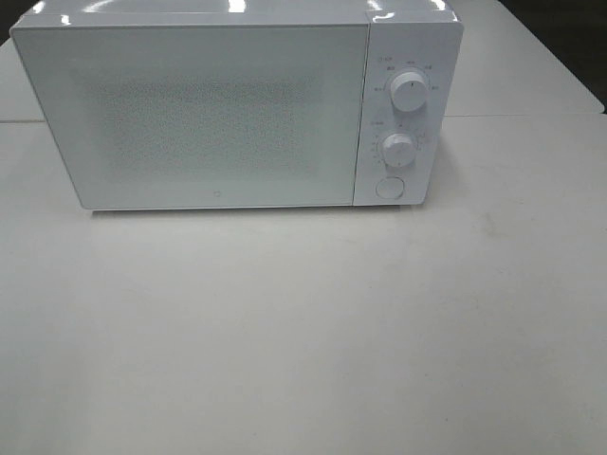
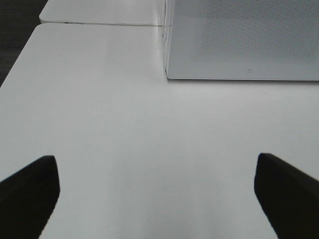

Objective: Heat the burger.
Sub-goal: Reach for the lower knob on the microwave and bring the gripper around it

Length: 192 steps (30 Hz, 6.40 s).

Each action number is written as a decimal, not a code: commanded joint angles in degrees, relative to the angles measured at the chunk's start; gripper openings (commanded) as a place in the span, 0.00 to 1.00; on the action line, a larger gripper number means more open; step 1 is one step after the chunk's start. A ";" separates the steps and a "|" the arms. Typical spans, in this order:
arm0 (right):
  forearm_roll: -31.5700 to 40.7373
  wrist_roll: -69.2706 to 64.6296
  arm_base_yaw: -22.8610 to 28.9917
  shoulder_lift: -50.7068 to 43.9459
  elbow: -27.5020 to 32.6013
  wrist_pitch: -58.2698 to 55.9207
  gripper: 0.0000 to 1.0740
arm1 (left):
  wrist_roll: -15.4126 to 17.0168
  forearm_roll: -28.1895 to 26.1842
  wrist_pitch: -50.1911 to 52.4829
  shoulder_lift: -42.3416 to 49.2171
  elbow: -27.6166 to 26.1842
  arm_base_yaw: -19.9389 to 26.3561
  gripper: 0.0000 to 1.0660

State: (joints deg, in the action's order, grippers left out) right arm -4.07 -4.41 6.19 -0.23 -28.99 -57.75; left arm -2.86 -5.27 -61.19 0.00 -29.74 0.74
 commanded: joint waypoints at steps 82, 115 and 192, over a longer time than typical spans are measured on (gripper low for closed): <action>0.63 -0.40 -0.17 38.79 1.83 46.70 0.70 | 0.23 0.00 -0.06 1.60 0.17 0.11 0.92; 18.68 17.13 10.37 74.20 13.18 102.27 0.70 | 0.23 0.00 -0.06 1.60 0.17 0.11 0.92; 49.10 20.51 34.09 111.27 -8.19 124.10 0.70 | 0.23 0.06 -0.06 1.60 0.17 0.11 0.92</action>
State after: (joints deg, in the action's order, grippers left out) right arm 45.78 16.33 41.42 110.01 -35.52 67.04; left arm -2.86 -5.27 -61.25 0.29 -29.74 0.74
